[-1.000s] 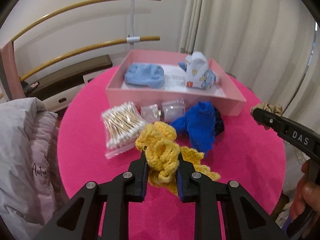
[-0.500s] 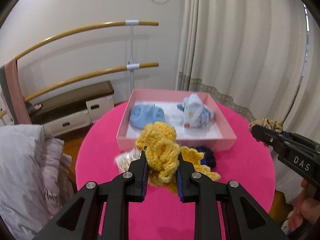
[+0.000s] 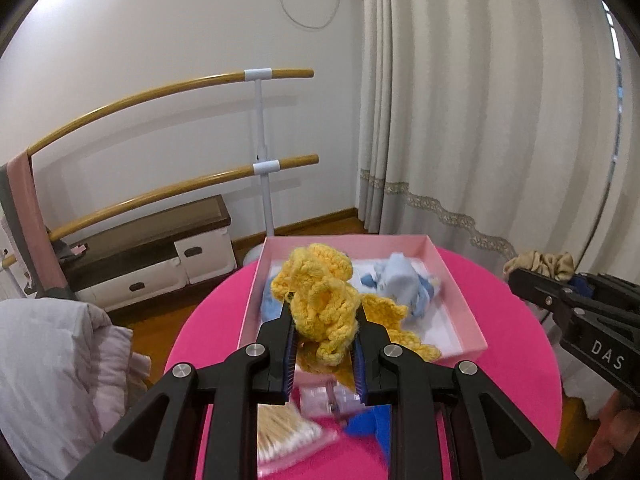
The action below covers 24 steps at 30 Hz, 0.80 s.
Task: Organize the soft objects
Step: 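Lower the yellow piece and tan scrunchie into the pink box and open both tools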
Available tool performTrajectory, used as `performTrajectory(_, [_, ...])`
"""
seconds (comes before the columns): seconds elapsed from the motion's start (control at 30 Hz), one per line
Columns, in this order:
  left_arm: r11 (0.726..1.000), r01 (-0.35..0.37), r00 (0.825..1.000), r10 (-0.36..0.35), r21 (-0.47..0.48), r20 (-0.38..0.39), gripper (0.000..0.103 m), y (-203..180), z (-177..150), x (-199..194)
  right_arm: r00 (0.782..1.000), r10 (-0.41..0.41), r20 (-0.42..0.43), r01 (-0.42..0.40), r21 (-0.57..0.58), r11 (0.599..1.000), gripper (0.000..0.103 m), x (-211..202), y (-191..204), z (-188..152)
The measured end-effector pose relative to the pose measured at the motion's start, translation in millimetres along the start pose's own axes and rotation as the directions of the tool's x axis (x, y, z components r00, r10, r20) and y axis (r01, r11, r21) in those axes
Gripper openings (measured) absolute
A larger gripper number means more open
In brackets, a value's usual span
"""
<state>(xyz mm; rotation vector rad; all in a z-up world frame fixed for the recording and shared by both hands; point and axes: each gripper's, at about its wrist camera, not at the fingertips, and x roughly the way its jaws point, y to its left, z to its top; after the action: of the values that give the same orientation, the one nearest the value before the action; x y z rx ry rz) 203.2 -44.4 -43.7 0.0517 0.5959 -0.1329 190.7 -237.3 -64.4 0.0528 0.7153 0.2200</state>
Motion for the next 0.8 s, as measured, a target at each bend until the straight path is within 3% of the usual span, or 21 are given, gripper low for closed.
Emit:
performTrajectory(0.23, [1.000, 0.000, 0.999, 0.000, 0.000, -0.040, 0.020, -3, 27, 57, 0.998, 0.005, -0.064, -0.005, 0.003, 1.000, 0.023, 40, -8, 18])
performTrajectory(0.8, [1.000, 0.014, 0.980, -0.011, 0.011, -0.198, 0.022, -16, 65, 185, 0.976, 0.017, -0.218, -0.009, 0.036, 0.999, 0.027, 110, -28, 11])
